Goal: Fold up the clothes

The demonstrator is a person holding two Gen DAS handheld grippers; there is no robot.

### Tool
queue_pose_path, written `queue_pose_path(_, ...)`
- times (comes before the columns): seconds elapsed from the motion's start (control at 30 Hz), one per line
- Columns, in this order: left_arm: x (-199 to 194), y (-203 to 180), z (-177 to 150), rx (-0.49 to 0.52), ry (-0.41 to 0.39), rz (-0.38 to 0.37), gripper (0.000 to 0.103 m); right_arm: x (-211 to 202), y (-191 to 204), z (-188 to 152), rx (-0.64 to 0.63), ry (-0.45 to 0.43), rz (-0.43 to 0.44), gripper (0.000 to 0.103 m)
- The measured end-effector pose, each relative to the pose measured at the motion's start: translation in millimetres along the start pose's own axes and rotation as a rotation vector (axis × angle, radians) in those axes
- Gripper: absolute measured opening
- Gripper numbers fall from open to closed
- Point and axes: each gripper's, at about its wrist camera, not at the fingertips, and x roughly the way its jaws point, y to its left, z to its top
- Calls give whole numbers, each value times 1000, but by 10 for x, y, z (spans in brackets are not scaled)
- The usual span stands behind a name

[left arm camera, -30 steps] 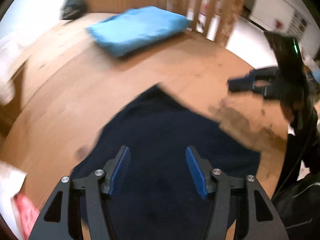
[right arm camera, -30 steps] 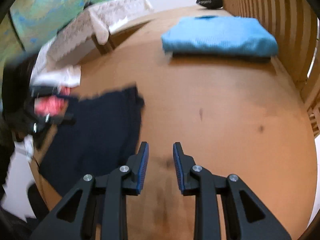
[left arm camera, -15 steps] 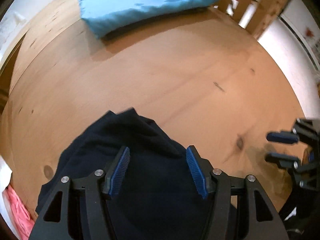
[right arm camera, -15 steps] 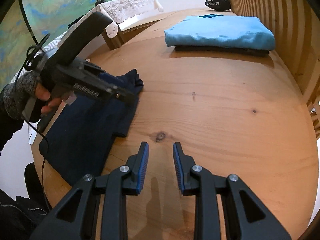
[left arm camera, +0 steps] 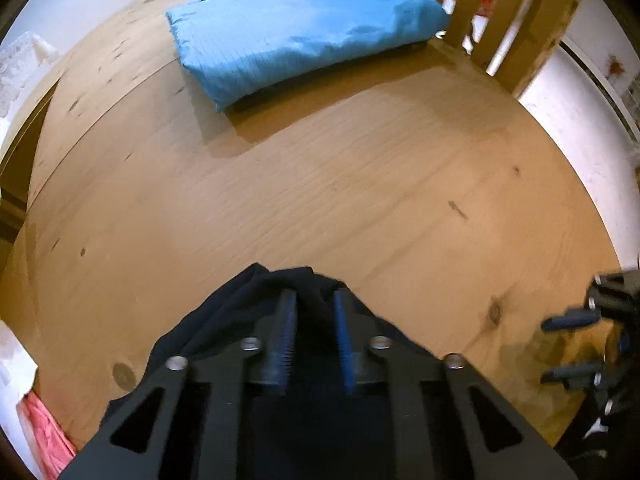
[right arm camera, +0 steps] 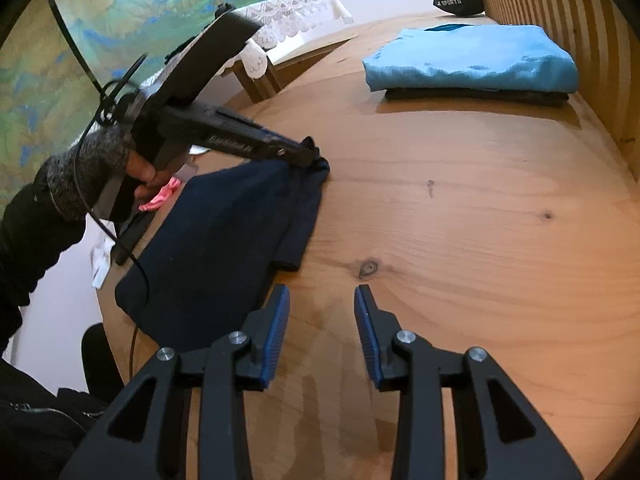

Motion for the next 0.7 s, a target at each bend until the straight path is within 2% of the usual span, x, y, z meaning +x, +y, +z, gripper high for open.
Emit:
queue_pose_path(0.1, -86, 56, -92, 26, -1, -7, 4, 25, 1, 19, 8, 1, 25, 34)
queue_pose_path(0.33, -218, 22, 15, 16, -14, -52, 4, 74, 57, 111, -16, -20, 81, 33)
queue_pose_path(0.37, -220, -18, 78, 21, -12, -51, 4, 91, 47, 157, -20, -24, 92, 29)
queue_pose_path(0.4, -250, -19, 82, 26, -6, -54, 4, 140, 53, 208, -33, -13, 103, 24)
queue_pose_path(0.43, -215, -32, 126, 28, -2, -60, 4, 200, 62, 259, -49, 3, 114, 13)
queue_pose_path(0.6, -220, -11, 181, 53, 4, -104, 4, 506, 138, 503, -136, 83, 139, 12)
queue_pose_path(0.7, -302, 56, 143, 58, -2, -123, 4, 669, 168, 615, -126, 128, 182, 13)
